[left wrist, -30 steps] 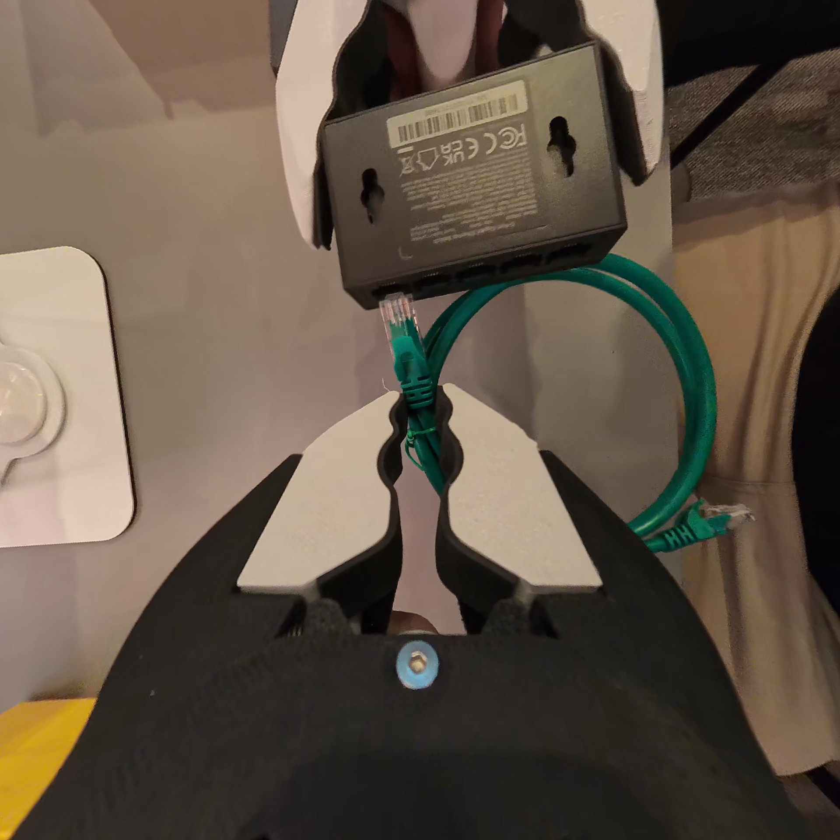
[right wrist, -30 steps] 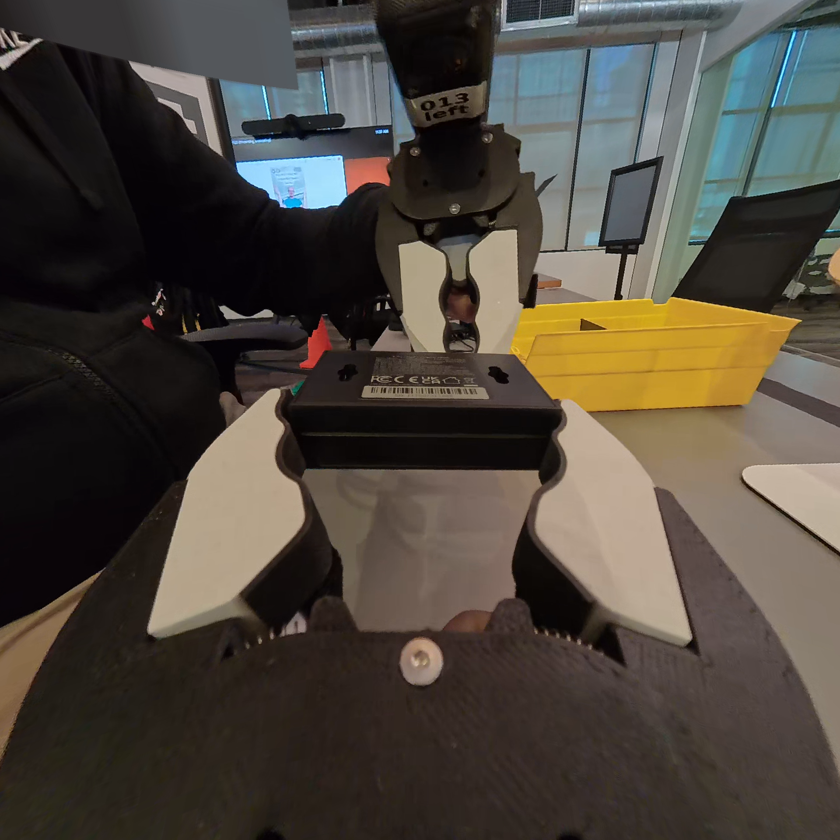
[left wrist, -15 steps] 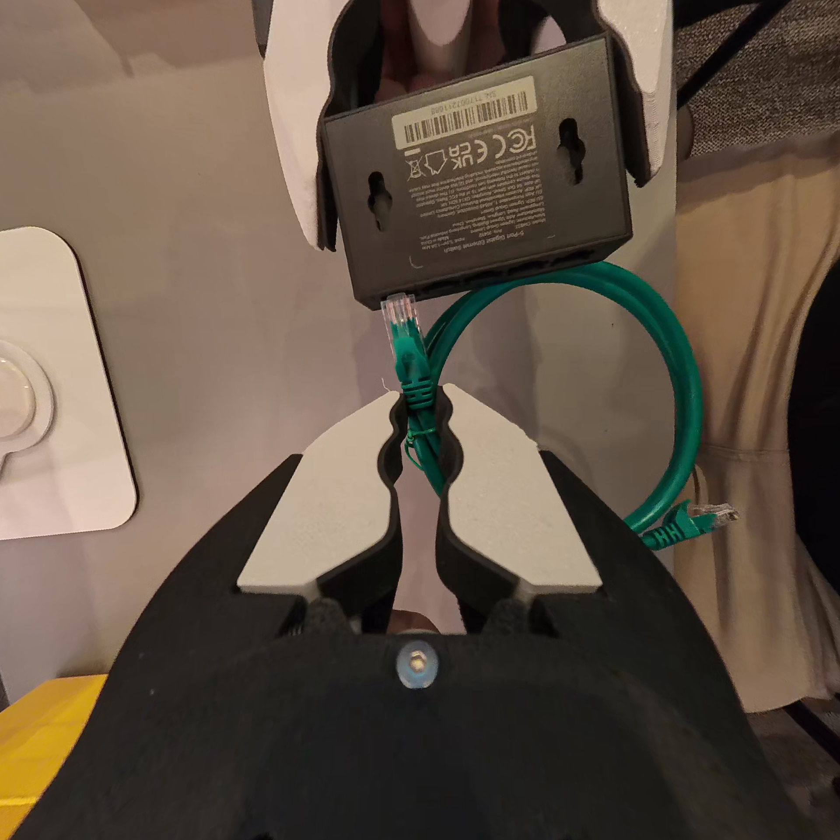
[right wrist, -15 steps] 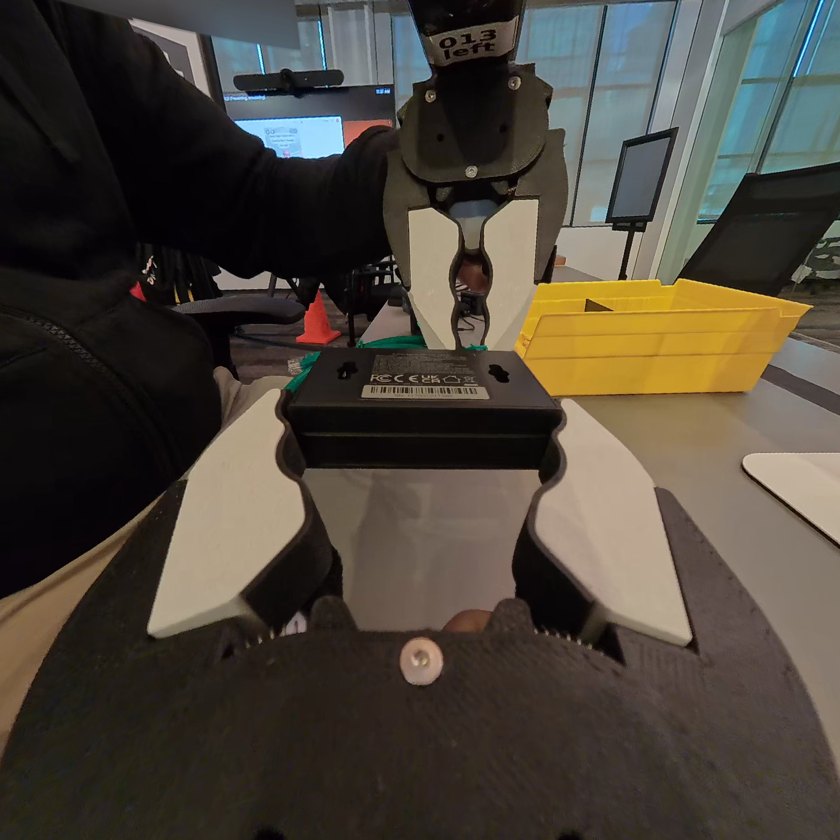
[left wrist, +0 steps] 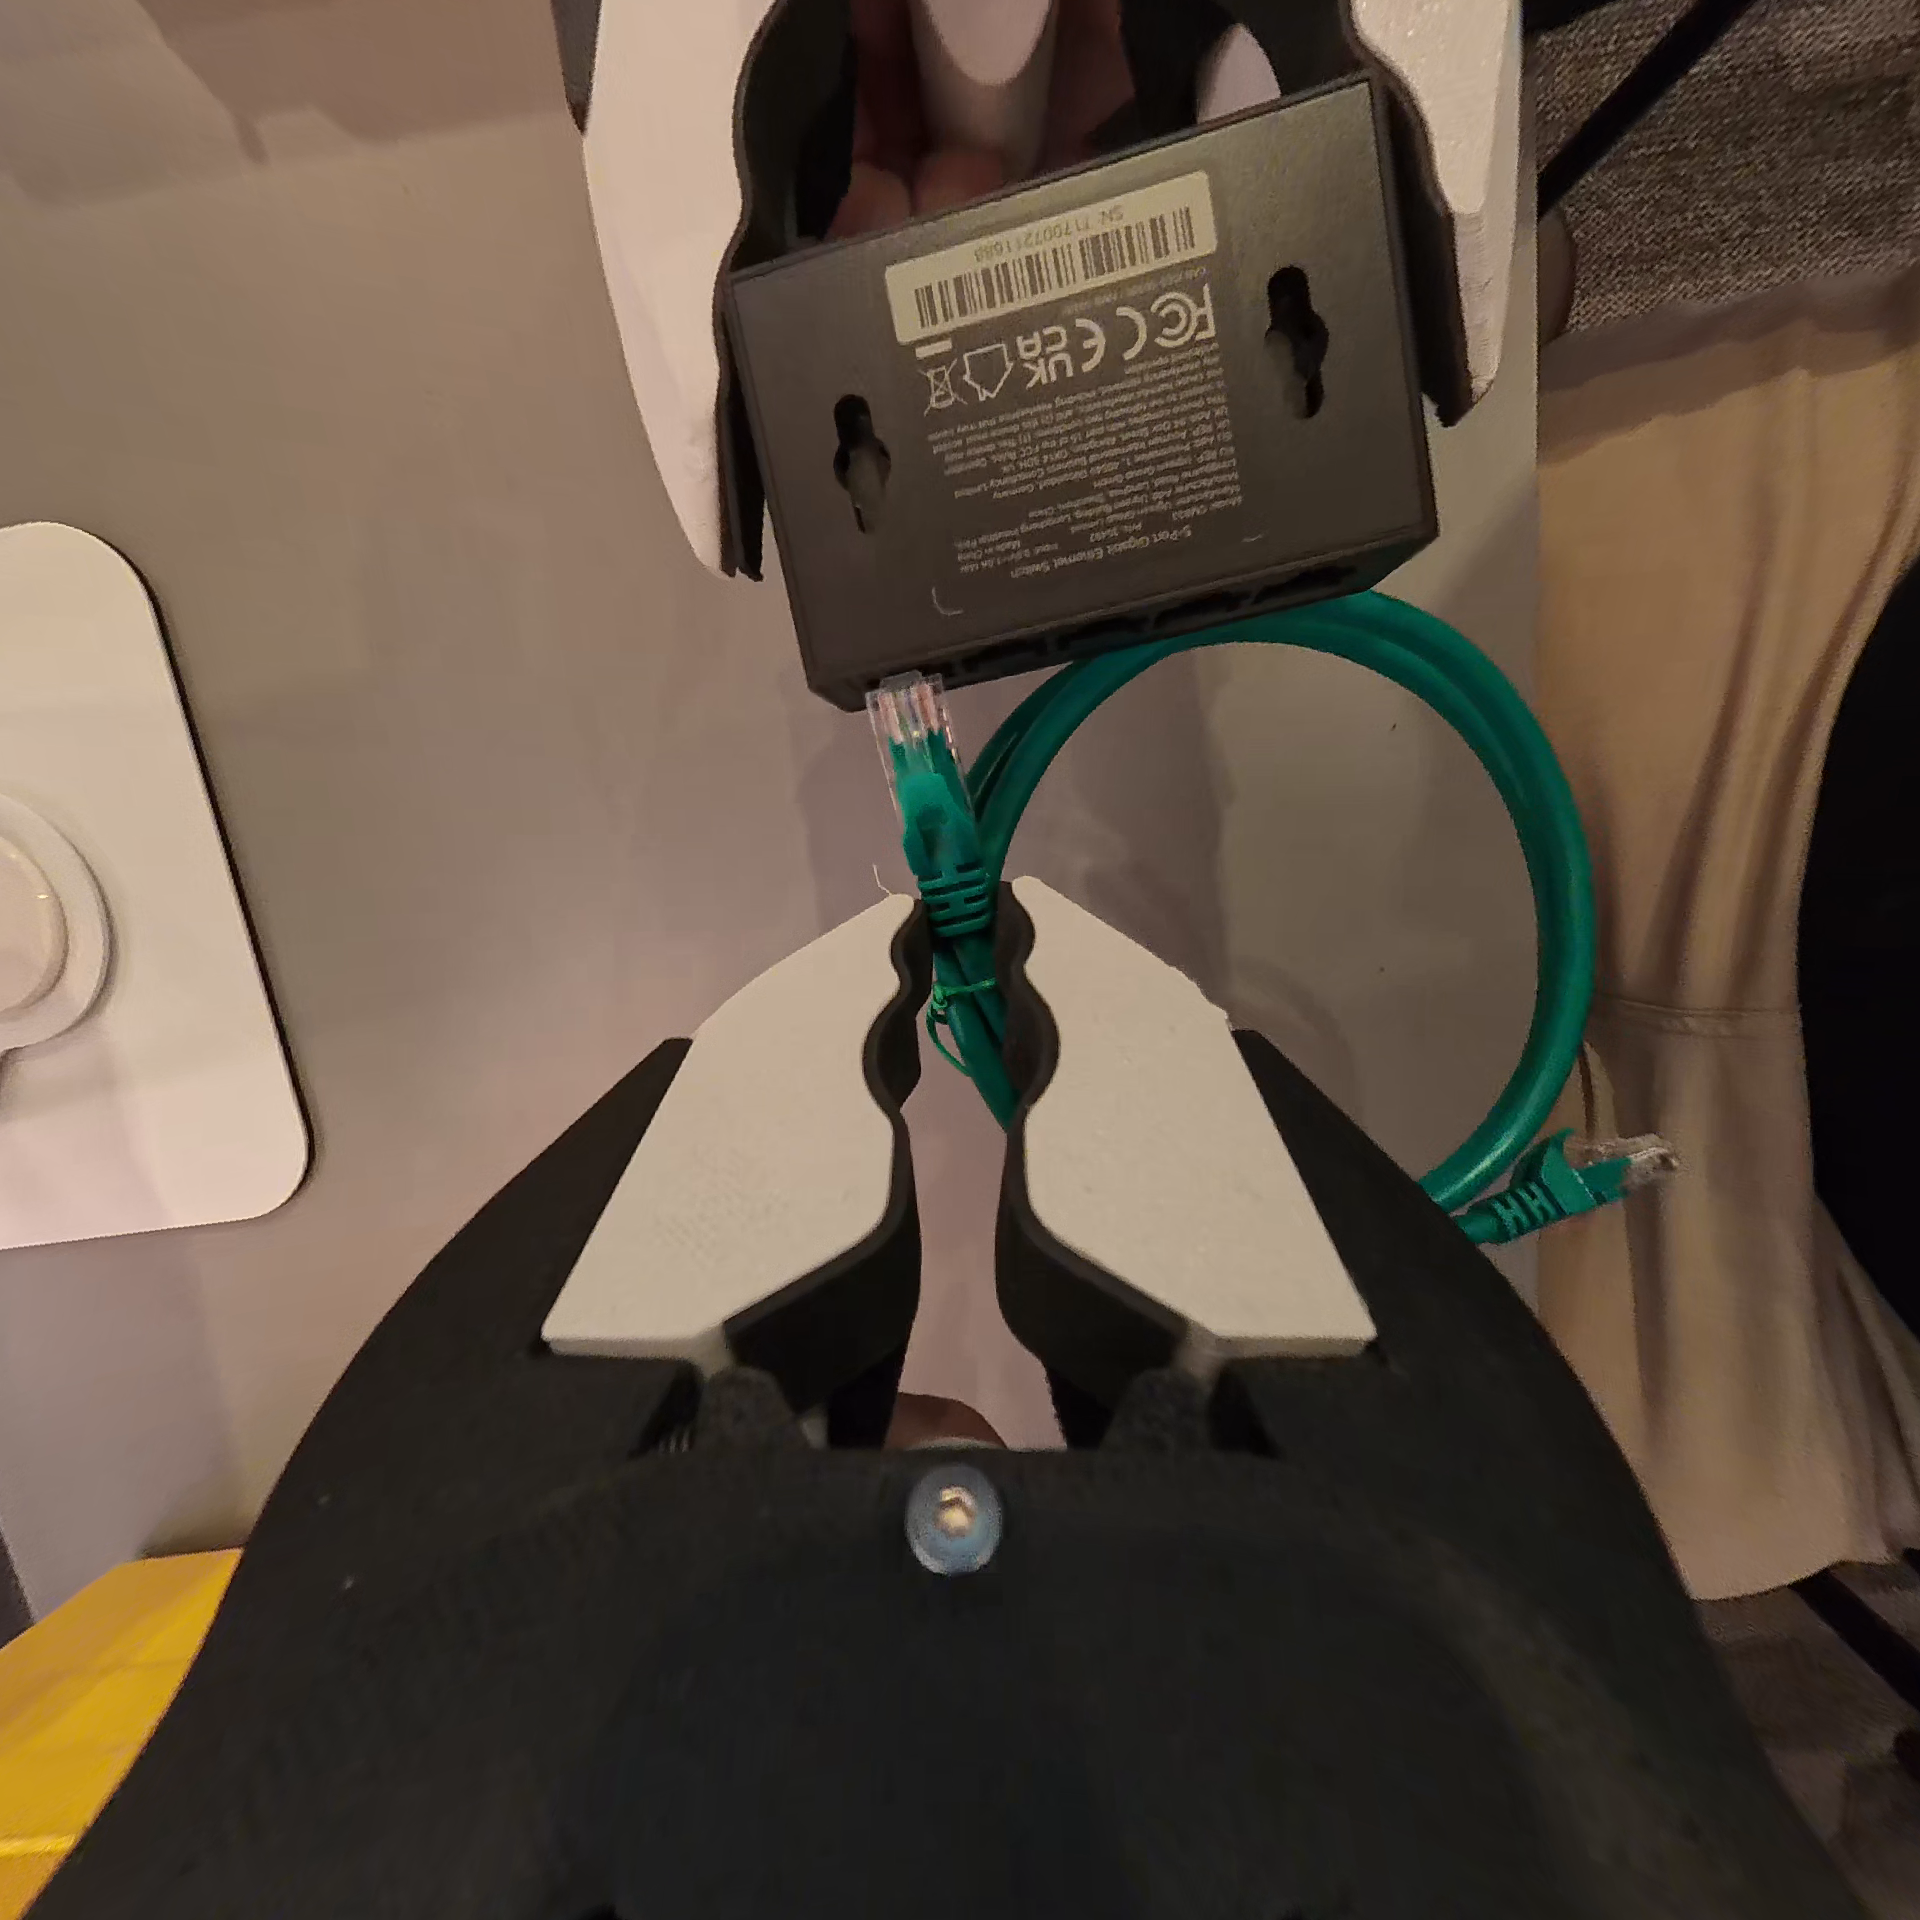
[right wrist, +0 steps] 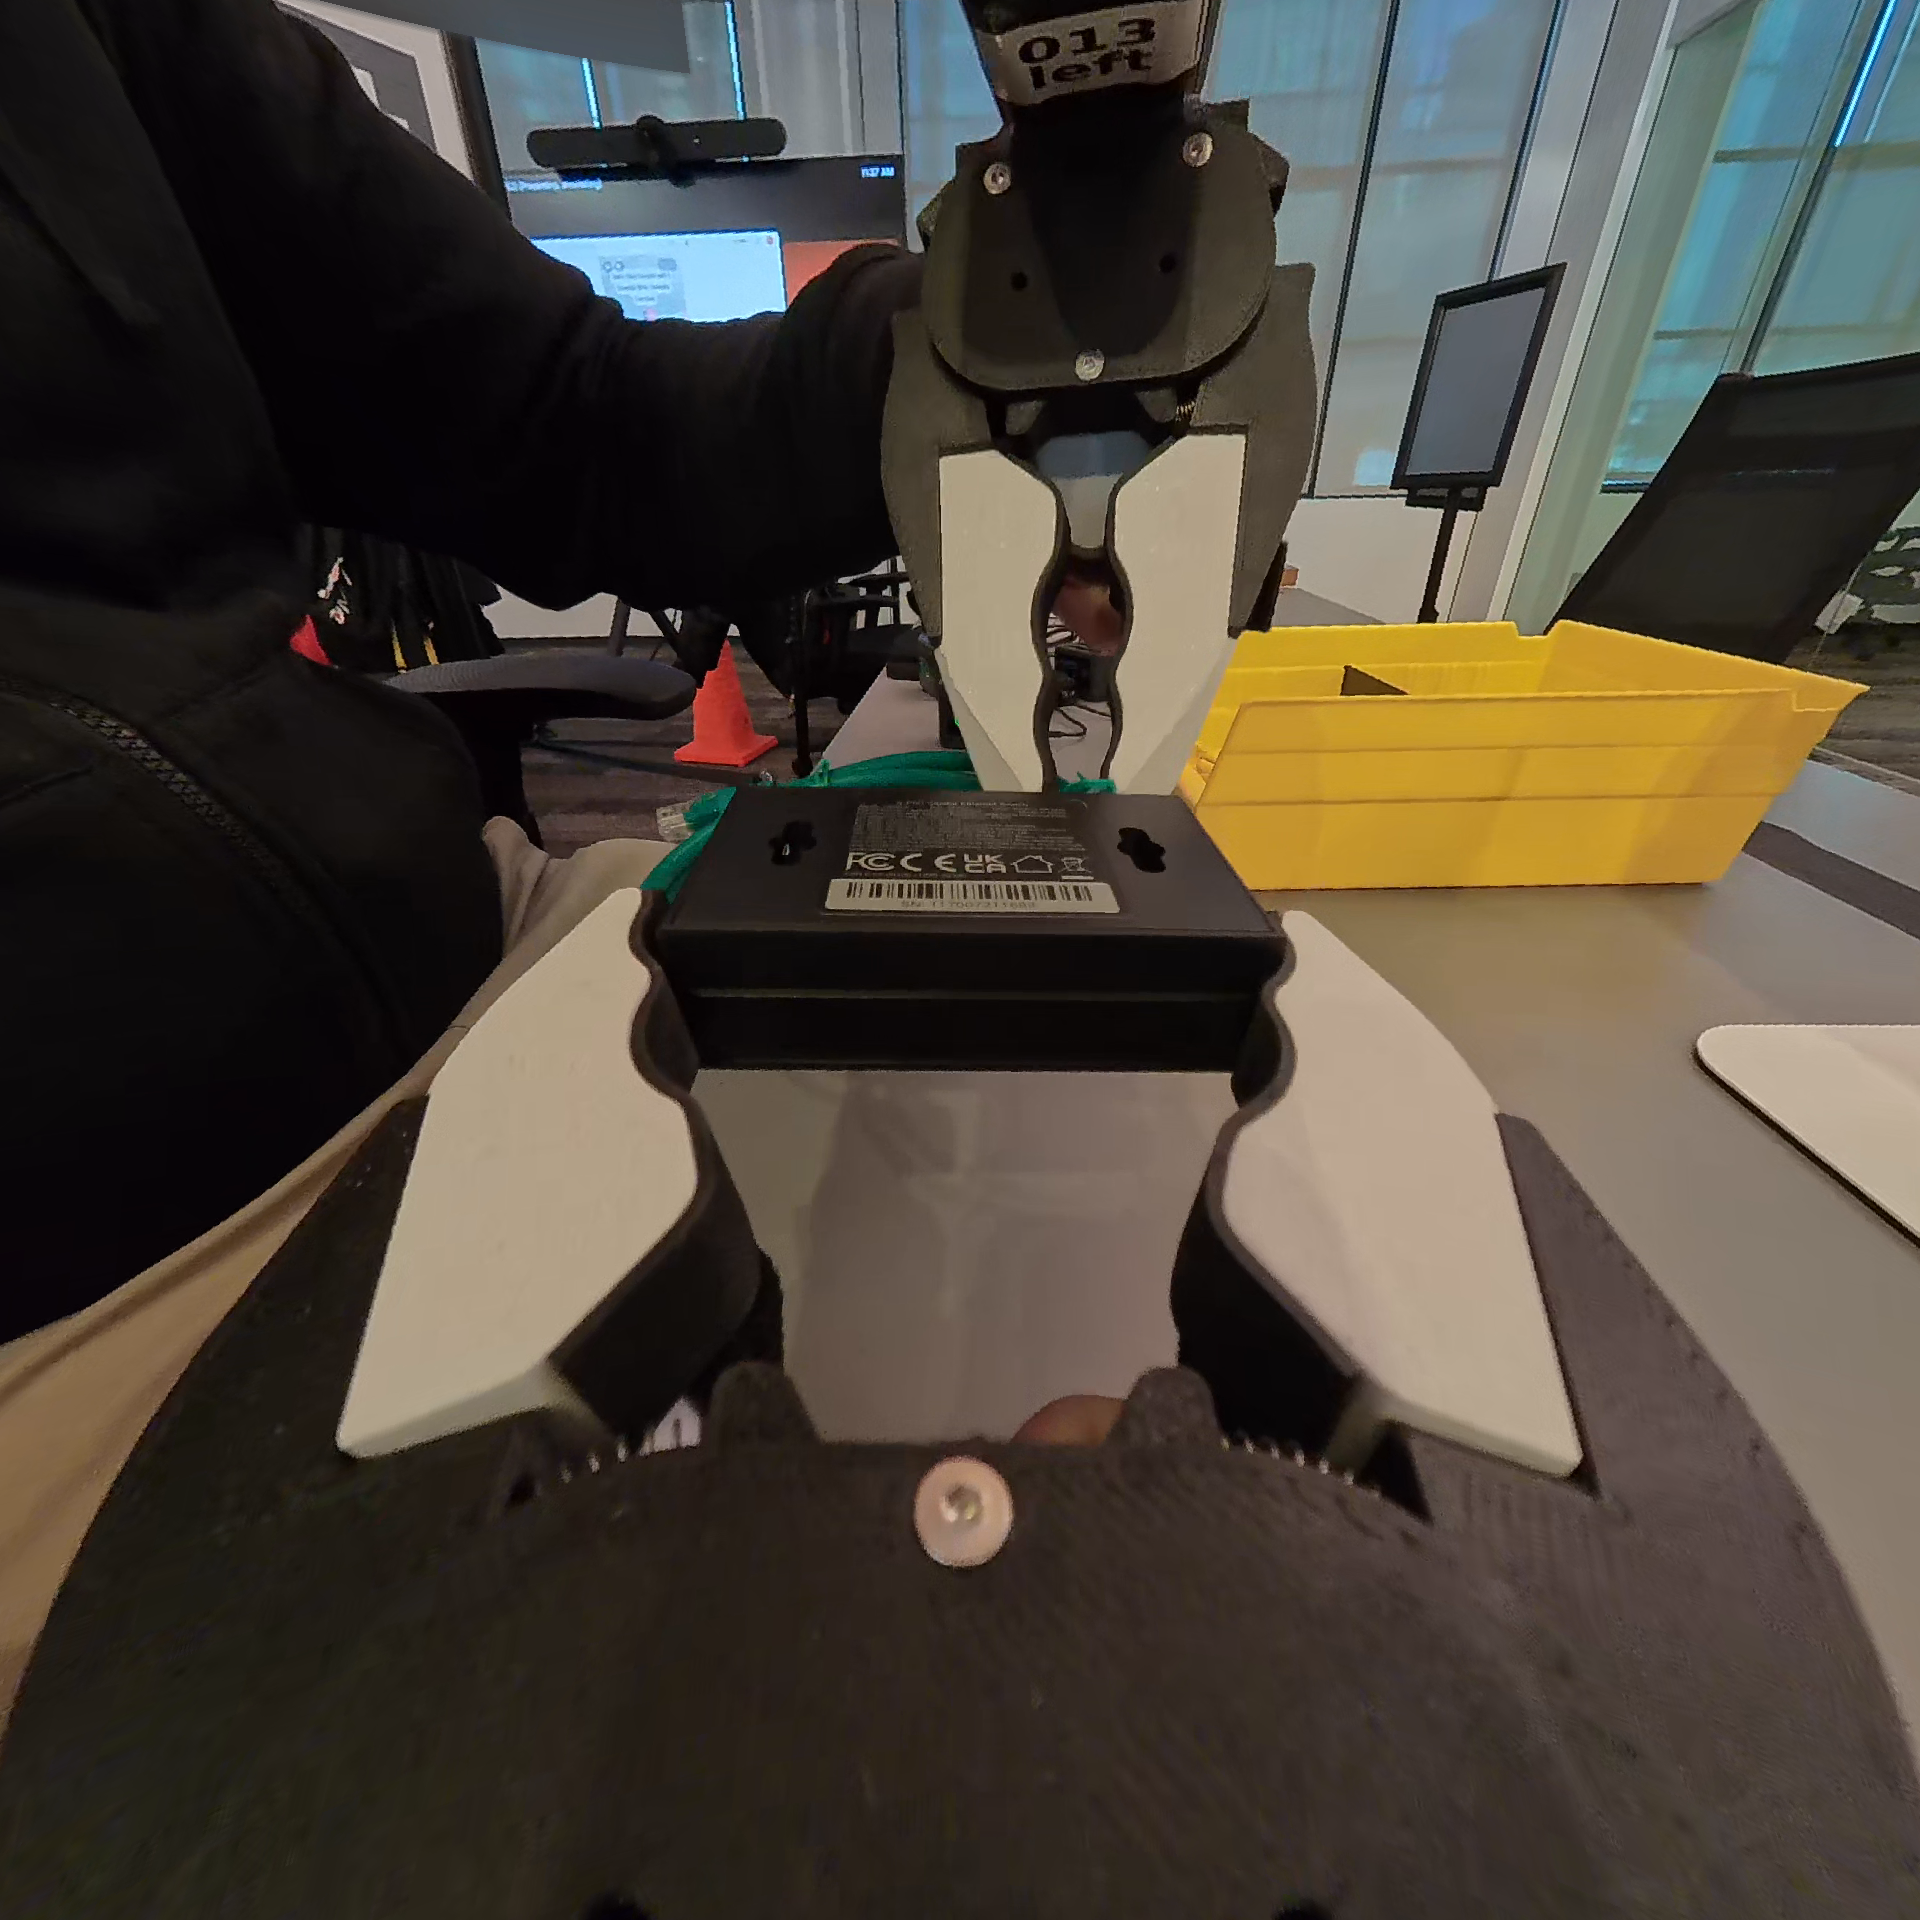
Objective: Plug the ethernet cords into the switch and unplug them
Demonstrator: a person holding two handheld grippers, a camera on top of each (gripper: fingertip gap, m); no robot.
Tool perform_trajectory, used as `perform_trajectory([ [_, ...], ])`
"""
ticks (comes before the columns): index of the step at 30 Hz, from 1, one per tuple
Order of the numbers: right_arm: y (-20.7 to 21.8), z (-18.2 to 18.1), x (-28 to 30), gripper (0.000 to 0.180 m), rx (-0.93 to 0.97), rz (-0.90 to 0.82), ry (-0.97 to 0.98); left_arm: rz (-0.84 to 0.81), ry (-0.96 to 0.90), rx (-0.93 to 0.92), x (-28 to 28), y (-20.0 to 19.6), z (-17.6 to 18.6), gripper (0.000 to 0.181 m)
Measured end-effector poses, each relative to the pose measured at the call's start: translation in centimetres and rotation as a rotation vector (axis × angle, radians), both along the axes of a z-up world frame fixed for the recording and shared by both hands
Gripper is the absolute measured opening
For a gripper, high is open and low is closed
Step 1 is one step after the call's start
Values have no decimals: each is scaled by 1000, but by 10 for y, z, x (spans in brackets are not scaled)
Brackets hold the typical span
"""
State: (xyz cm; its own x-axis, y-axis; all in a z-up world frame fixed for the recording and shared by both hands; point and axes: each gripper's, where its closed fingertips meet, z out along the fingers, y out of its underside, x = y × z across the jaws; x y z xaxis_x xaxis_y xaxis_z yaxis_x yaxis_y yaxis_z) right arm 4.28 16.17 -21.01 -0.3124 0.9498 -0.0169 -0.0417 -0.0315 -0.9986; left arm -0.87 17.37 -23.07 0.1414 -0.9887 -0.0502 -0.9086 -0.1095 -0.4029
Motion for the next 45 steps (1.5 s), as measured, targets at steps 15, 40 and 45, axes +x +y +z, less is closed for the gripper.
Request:
perform_trajectory([
  [15, -1, -7, -3, 103, 23, -9, -34, -17, 11, 68, 5, 3, -4, 10],
  [40, 6, -1, 0, 103, 10, -47, -8, -30, 75, 225, 10, 16, -6, 11],
  [45, 2, -11, -4, 103, 52, -44, -66, -15, 56, 249, 5, 13, -11, 11],
])
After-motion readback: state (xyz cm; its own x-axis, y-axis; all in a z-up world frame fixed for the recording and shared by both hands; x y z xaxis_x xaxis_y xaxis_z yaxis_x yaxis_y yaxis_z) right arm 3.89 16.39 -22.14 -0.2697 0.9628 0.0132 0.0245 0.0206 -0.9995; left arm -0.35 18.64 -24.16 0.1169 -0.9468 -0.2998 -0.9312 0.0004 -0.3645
